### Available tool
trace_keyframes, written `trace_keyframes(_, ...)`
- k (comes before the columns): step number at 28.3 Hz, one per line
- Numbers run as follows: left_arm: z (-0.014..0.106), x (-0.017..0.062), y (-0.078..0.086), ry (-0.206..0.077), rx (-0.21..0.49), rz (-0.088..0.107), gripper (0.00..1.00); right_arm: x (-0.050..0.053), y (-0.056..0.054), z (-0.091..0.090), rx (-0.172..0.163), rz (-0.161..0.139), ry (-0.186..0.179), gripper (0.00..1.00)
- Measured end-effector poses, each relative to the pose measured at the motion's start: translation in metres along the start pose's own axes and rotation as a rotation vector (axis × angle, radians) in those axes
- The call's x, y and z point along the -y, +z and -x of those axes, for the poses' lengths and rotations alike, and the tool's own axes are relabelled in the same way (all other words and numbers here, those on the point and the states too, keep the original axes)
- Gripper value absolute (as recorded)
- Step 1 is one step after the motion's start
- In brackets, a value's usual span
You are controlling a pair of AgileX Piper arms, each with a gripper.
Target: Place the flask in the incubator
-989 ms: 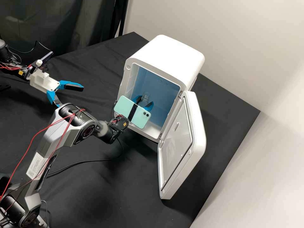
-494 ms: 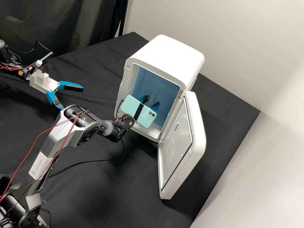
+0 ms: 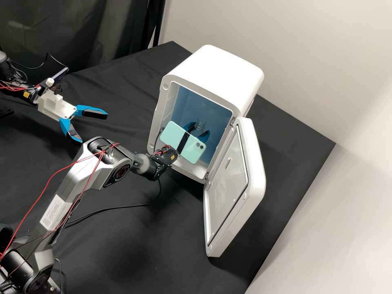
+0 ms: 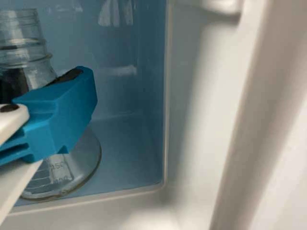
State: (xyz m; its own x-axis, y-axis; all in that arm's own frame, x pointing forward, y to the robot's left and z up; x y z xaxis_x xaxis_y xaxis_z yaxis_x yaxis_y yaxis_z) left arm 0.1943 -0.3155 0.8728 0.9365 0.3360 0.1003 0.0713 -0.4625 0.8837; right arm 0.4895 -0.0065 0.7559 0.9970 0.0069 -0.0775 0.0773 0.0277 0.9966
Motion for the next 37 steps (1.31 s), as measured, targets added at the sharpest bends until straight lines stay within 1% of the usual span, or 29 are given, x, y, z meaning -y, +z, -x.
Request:
trace_keyframes(2, 0.0000, 0.0000, 0.0000, 0.000, 0.000, 0.000, 1.00, 0.0018, 0.0020, -0.0028, 0.010, -0.001, -0.008, 0.00)
trace_keyframes(6, 0.0000, 0.0000, 0.0000, 0.000, 0.000, 0.000, 1.00, 0.0016, 0.0019, -0.0057, 0.010, -0.001, -0.008, 0.00)
trace_keyframes(18, 0.0000, 0.0000, 0.0000, 0.000, 0.000, 0.000, 1.00, 0.0028, 0.0031, -0.0055, 0.006, -0.002, -0.003, 0.00)
trace_keyframes(19, 0.0000, 0.0000, 0.0000, 0.000, 0.000, 0.000, 1.00, 0.0028, 0.0031, -0.0055, 0.006, -0.002, -0.003, 1.00)
trace_keyframes(27, -0.0001, 0.0000, 0.0001, 0.000, -0.001, 0.001, 1.00, 0.0035, 0.0039, -0.0049, 0.010, -0.003, -0.005, 1.00)
trace_keyframes(30, -0.0001, 0.0000, 0.0001, 0.000, -0.001, 0.001, 1.00, 0.0029, 0.0050, -0.0047, 0.020, -0.015, 0.004, 1.00)
trace_keyframes(36, -0.0001, -0.0001, -0.0001, 0.001, -0.002, 0.001, 1.00, 0.0021, 0.0059, -0.0047, 0.029, -0.017, 0.013, 1.00)
trace_keyframes(37, -0.0002, 0.0000, 0.0004, 0.001, 0.000, 0.001, 1.00, 0.0021, 0.0059, -0.0047, 0.029, -0.013, 0.013, 1.00)
